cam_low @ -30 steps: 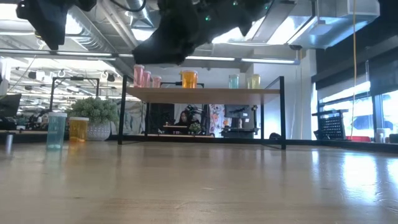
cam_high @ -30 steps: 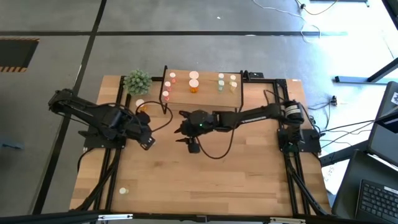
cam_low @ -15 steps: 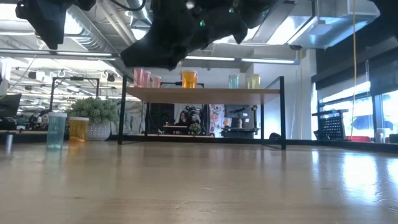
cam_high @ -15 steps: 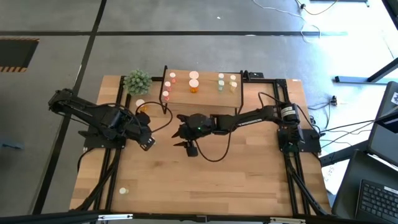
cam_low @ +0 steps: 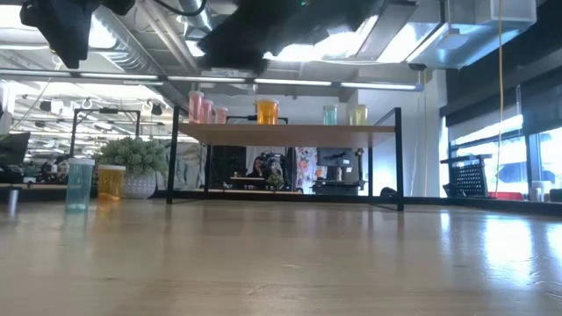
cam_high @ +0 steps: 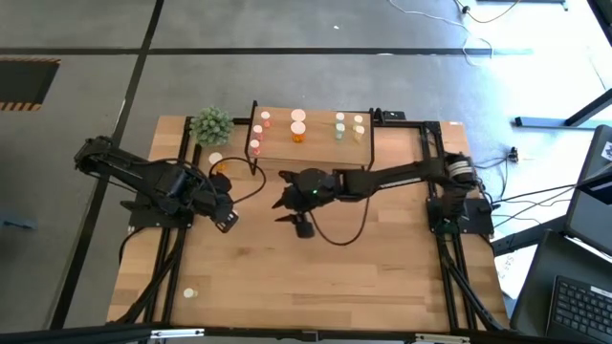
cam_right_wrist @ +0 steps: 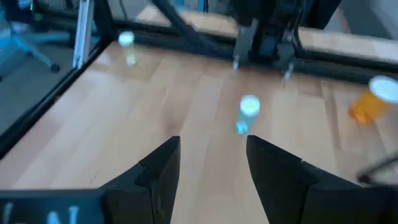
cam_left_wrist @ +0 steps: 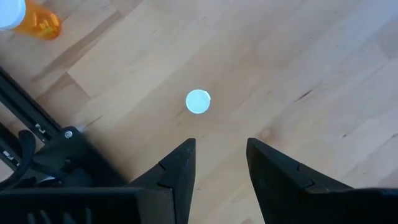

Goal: Pick and place medicine bottles onto shelf by color
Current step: Put the blue medicine bottle on the shelf, aligned with the other blue medicine bottle

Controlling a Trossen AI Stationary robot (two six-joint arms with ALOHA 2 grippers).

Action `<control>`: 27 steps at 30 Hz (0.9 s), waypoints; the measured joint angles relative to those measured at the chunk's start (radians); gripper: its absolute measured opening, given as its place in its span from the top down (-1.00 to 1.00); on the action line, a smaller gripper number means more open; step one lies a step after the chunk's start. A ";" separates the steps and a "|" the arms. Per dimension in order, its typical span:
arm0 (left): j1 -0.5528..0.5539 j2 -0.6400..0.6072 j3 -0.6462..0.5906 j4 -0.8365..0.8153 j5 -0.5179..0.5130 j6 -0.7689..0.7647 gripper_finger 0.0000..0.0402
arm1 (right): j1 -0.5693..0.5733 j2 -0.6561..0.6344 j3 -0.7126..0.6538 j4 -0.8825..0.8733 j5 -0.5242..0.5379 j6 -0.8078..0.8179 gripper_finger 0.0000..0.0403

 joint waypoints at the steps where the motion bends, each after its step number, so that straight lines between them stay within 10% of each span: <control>1: 0.000 0.000 0.000 0.003 -0.001 0.000 0.32 | 0.000 -0.023 0.000 -0.041 0.000 0.000 0.07; 27: 0.024 0.021 -0.150 0.211 0.020 -0.079 0.32 | -0.005 -0.470 -0.001 -0.820 -0.002 0.089 0.07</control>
